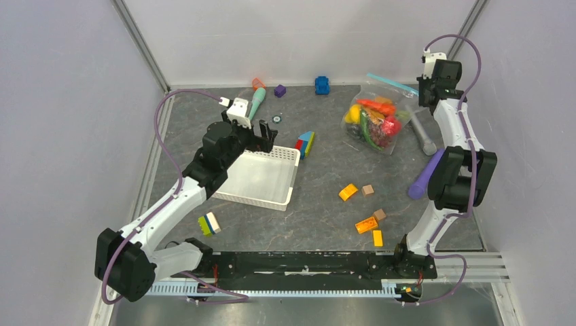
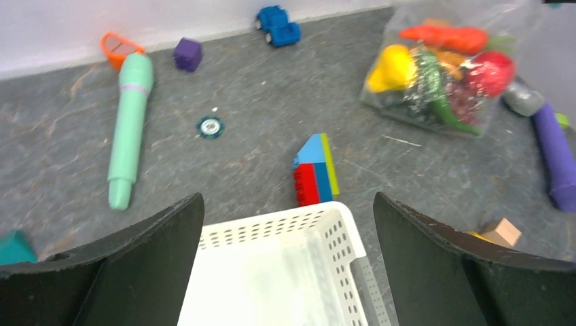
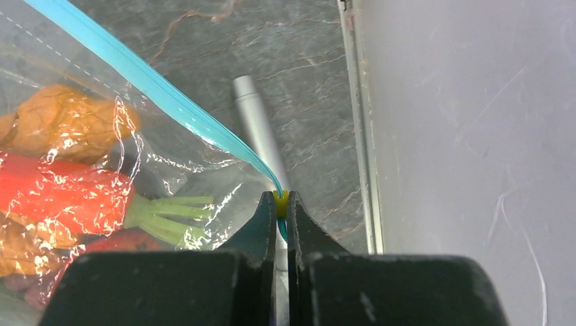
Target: Place the food in the zip-top bag and seal the zipper
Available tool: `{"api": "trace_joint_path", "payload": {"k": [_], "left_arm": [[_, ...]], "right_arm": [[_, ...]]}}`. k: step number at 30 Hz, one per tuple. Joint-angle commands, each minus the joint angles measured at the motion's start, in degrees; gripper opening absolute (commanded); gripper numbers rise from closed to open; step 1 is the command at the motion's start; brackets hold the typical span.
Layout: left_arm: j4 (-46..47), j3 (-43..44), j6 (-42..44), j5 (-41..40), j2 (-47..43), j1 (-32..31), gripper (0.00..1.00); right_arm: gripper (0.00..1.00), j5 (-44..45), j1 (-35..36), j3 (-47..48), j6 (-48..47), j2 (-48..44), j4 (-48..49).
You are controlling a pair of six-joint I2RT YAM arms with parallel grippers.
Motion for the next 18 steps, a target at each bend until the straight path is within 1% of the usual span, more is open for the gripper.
{"api": "trace_joint_path", "payload": {"k": [1,3,5,7,9,10,11,13,14,15,18], "left_arm": [[-3.9,0.5,-4.2,-9.7,-2.1,0.2,1.0],[-5.2,0.7,-5.0,-12.0,-2.3,0.2,1.0],[-6.7,1.2,-6.0,-14.5,-2.6,0.1,1.0],[-9.2,2.0,-6.7,-17.1,-2.6,0.2,1.0],[-11.1,2.6,-7.1,-19.4,-2.5,0.1,1.0],[-11.7,2.7,-7.2,-20.2,-2.4,0.1,1.0],[-12.3,2.9,-7.5,-21.0,-2.5,0.1,1.0],[-13.4,3.2,-7.8,-22.3,-2.6,0.2,1.0],[-14.1,3.3,-8.3,-23.0,-2.7,0.2,1.0],[-14.7,3.6,-8.7,-24.2,-2.9,0.2,1.0],[-16.3,4.0,-9.9,-27.4,-3.6,0.1,1.0]], "right_arm": [[0.0,2.1,-0.9,0.7,-0.2,2.9,7.9],[0.01,2.8,-1.0,1.4,-0.6,4.2,7.4],[0.06,3.5,-1.1,1.4,-0.6,4.8,7.5],[0.15,3.3,-1.1,1.4,-0.6,4.8,7.7],[0.35,2.7,-1.1,1.5,-0.7,4.5,7.9],[0.47,2.5,-1.1,1.6,-0.8,4.3,7.9],[0.55,2.7,-1.1,1.9,-0.7,3.8,7.8],[0.79,3.9,-1.1,1.9,-0.2,2.5,7.7],[0.94,4.8,-1.1,1.8,0.0,1.8,7.5],[0.98,5.5,-1.1,1.6,0.7,0.7,7.3],[0.98,8.1,-1.1,-0.4,3.3,-3.8,6.6]]}}
